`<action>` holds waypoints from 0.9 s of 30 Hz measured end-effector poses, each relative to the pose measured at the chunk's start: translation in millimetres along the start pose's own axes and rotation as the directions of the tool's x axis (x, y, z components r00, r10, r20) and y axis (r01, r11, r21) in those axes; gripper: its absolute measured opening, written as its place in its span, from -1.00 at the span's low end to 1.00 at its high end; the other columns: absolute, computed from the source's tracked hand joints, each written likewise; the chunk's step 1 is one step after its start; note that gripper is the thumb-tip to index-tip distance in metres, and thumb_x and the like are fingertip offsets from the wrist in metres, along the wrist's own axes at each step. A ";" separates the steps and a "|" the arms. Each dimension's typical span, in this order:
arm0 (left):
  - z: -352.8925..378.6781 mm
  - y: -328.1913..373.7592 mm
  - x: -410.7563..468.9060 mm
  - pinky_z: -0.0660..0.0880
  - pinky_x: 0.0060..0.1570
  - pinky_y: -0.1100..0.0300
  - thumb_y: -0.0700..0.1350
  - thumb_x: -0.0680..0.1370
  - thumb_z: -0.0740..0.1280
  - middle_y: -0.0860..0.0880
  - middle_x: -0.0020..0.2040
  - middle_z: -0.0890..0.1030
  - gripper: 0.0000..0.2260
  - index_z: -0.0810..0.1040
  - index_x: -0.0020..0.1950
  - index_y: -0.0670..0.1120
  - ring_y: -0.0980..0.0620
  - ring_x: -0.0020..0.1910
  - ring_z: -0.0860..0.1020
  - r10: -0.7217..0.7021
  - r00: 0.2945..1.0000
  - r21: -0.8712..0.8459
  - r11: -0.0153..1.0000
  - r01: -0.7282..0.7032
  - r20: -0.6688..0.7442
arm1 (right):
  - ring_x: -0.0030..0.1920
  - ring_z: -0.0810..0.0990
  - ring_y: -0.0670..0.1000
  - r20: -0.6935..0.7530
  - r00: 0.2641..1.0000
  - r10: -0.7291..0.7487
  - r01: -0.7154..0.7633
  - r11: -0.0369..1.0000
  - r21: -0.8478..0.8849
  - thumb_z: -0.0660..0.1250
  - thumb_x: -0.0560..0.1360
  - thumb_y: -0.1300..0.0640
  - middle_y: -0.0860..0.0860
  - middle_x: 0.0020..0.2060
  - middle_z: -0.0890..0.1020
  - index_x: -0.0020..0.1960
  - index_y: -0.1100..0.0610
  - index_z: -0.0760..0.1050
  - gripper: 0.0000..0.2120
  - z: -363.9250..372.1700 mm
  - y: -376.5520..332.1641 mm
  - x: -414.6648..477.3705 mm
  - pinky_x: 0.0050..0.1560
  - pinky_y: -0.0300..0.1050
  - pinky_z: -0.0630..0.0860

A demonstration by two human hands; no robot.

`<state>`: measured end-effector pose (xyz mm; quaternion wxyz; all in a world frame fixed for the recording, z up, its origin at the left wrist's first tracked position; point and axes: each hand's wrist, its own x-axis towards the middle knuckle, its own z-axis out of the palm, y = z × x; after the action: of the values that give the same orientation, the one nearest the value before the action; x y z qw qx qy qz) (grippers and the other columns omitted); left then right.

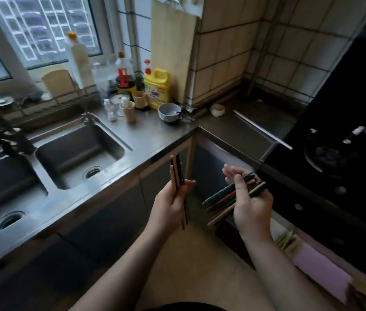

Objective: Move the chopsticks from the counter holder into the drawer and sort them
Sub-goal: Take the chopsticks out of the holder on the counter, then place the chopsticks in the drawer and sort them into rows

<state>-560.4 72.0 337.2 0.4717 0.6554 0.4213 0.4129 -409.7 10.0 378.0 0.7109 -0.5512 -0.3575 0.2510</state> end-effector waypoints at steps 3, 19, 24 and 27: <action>77.3 10.7 8.4 0.51 0.24 0.04 -0.17 0.64 0.22 0.11 0.11 0.65 -0.80 0.60 0.16 0.00 0.19 0.16 0.58 -0.033 0.991 -0.032 0.999 0.037 0.127 | 0.13 0.65 0.03 -0.104 0.995 0.004 -0.008 0.999 -0.038 0.19 0.61 0.26 0.04 0.03 0.70 0.01 0.08 0.60 -0.78 -74.9 4.0 22.9 0.20 -0.06 0.54; 347.3 20.0 54.5 0.43 0.03 0.47 -0.13 0.67 0.18 0.13 0.11 0.64 -0.77 0.58 0.22 0.01 0.32 0.13 0.55 -0.134 0.744 0.001 0.984 0.176 0.654 | 0.16 0.64 -0.01 -0.624 0.782 -0.005 -0.161 0.965 -0.209 0.16 0.62 0.27 0.02 0.07 0.67 0.06 0.04 0.57 -0.75 -325.6 34.5 61.6 0.25 0.03 0.52; 407.9 15.5 77.7 0.42 -0.13 0.55 -0.16 0.67 0.17 0.12 0.00 0.62 -0.79 0.56 0.21 -0.04 0.44 -0.07 0.56 -0.180 0.625 0.076 0.979 0.188 0.759 | 0.18 0.62 -0.08 -0.680 0.733 0.029 -0.290 0.917 -0.273 0.17 0.63 0.20 -0.07 0.08 0.66 0.10 -0.06 0.56 -0.75 -363.0 53.1 85.9 0.28 0.05 0.50; 436.7 5.9 93.3 0.39 -0.21 0.58 -0.18 0.67 0.17 0.15 -0.09 0.59 -0.82 0.56 0.16 -0.06 0.51 -0.19 0.53 -0.217 0.540 0.142 0.974 0.178 0.813 | 0.19 0.61 -0.10 -0.712 0.699 0.067 -0.376 0.881 -0.287 0.19 0.62 0.13 -0.08 0.10 0.67 0.13 -0.08 0.56 -0.78 -379.3 69.9 103.8 0.28 0.09 0.50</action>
<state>-121.2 40.6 262.8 0.6428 0.7300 0.2322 -0.0053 -45.1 -122.6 282.9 0.6225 -0.7806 -0.0445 0.0351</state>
